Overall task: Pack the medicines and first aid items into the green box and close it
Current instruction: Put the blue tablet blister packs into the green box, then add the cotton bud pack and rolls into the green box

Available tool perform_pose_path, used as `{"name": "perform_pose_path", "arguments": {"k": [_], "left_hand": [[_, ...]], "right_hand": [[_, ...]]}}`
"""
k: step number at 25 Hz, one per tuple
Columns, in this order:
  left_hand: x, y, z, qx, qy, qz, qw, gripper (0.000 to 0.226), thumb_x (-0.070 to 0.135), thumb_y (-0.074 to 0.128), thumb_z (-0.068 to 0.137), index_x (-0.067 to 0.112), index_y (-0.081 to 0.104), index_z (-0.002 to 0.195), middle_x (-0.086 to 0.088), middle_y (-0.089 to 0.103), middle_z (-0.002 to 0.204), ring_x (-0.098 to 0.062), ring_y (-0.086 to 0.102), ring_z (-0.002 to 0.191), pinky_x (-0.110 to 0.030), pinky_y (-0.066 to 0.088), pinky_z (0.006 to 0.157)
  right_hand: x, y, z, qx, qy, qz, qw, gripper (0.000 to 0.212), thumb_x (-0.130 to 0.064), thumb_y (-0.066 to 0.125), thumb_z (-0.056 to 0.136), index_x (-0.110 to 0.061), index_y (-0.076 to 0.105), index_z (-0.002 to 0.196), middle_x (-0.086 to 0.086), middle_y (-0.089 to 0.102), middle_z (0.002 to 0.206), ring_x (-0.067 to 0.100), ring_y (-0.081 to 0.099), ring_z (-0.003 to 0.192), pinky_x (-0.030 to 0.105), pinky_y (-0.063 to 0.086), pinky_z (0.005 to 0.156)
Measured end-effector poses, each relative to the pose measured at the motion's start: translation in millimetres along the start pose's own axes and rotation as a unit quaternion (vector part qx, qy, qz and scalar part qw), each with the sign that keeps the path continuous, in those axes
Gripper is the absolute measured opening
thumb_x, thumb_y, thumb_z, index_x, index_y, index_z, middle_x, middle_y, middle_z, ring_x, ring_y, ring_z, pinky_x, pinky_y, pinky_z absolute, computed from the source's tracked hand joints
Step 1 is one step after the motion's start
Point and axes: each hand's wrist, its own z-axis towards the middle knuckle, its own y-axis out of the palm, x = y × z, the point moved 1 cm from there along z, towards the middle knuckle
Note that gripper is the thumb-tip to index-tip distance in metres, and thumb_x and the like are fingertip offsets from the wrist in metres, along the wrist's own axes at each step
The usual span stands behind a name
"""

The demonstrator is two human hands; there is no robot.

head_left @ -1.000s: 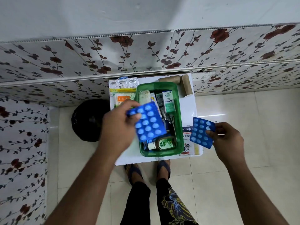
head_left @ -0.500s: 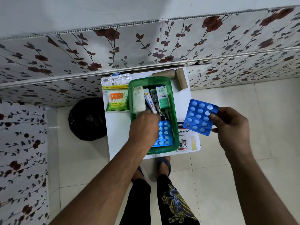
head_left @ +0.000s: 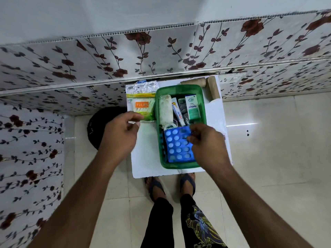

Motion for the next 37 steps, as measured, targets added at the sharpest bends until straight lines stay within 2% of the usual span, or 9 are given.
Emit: {"name": "perform_pose_path", "arguments": {"k": [4,7,12,15,19,23,27,31,37], "left_hand": [[-29,-1,10,0.000,-0.044,-0.018,0.999,0.019,0.013,0.060,0.092,0.029,0.070,0.097,0.005,0.071,0.097,-0.008,0.065,0.086,-0.035,0.055,0.079],[-40,6,2,-0.016,-0.056,-0.025,0.998,0.018,0.015,0.060,0.092,0.027,0.070,0.100,0.005,0.071,0.099,-0.006,0.065,0.086,-0.028,0.053,0.074],[-48,6,10,-0.009,-0.054,-0.006,0.999,0.017,0.015,0.062,0.091,0.025,0.069,0.102,0.002,0.066,0.108,-0.006,0.063,0.085,-0.018,0.046,0.062],[-47,6,36,0.015,-0.034,0.015,0.999,0.024,0.016,0.065,0.088,0.025,0.065,0.110,-0.005,0.063,0.117,-0.012,0.064,0.090,-0.020,0.046,0.066],[-47,16,76,0.014,-0.043,0.064,0.997,0.063,0.038,0.078,0.075,0.023,0.050,0.130,-0.009,0.056,0.130,-0.028,0.058,0.113,-0.040,0.050,0.092],[-44,34,90,0.028,-0.076,0.091,0.993,0.081,0.052,0.082,0.062,0.023,0.043,0.126,-0.011,0.056,0.126,-0.032,0.058,0.109,-0.044,0.051,0.089],[-42,40,93,0.065,-0.106,0.071,0.990,0.084,0.053,0.085,0.054,0.021,0.039,0.116,-0.009,0.064,0.113,-0.033,0.064,0.097,-0.045,0.054,0.079],[-37,42,90,0.085,-0.146,0.024,0.985,0.080,0.035,0.090,0.060,0.010,0.038,0.116,-0.006,0.064,0.106,-0.030,0.064,0.095,-0.033,0.044,0.071],[-46,44,88,0.081,-0.166,0.020,0.983,0.078,0.033,0.091,0.055,0.008,0.043,0.111,-0.011,0.063,0.109,-0.033,0.062,0.098,-0.039,0.051,0.080]], "right_hand": [[-6,26,6,-0.039,-0.040,-0.149,0.987,0.026,-0.001,0.056,0.086,-0.009,0.060,0.111,0.013,0.071,0.096,0.034,0.065,0.089,0.028,0.038,0.063],[-8,31,5,-0.031,-0.067,-0.251,0.965,0.030,0.005,0.054,0.084,-0.006,0.053,0.111,0.015,0.069,0.095,0.034,0.066,0.085,0.030,0.034,0.061],[-21,26,-7,-0.056,-0.094,-0.330,0.938,0.036,0.001,0.058,0.083,-0.006,0.053,0.118,0.013,0.060,0.114,0.030,0.067,0.093,0.032,0.045,0.066],[-35,-5,3,0.023,-0.102,-0.275,0.956,0.024,-0.006,0.059,0.085,-0.010,0.062,0.108,0.010,0.069,0.099,0.032,0.068,0.088,0.029,0.038,0.064],[-29,-52,73,0.202,-0.065,-0.114,0.971,0.030,-0.027,0.059,0.090,-0.013,0.069,0.114,0.008,0.075,0.101,0.031,0.068,0.093,0.029,0.045,0.073],[8,-51,138,0.155,0.024,-0.161,0.974,0.049,-0.042,0.054,0.091,-0.006,0.061,0.123,0.019,0.066,0.117,0.037,0.061,0.108,0.036,0.046,0.085],[18,-41,156,0.116,0.043,-0.133,0.983,0.051,-0.048,0.045,0.096,-0.003,0.064,0.109,0.020,0.069,0.106,0.038,0.062,0.101,0.035,0.041,0.074],[20,-36,159,0.106,0.049,-0.125,0.985,0.051,-0.048,0.043,0.094,-0.006,0.071,0.092,0.017,0.069,0.086,0.038,0.062,0.085,0.031,0.038,0.067],[19,-42,151,0.131,0.069,-0.092,0.985,0.033,-0.041,0.057,0.084,-0.011,0.069,0.091,0.006,0.062,0.076,0.028,0.055,0.072,0.029,0.037,0.064]]}}
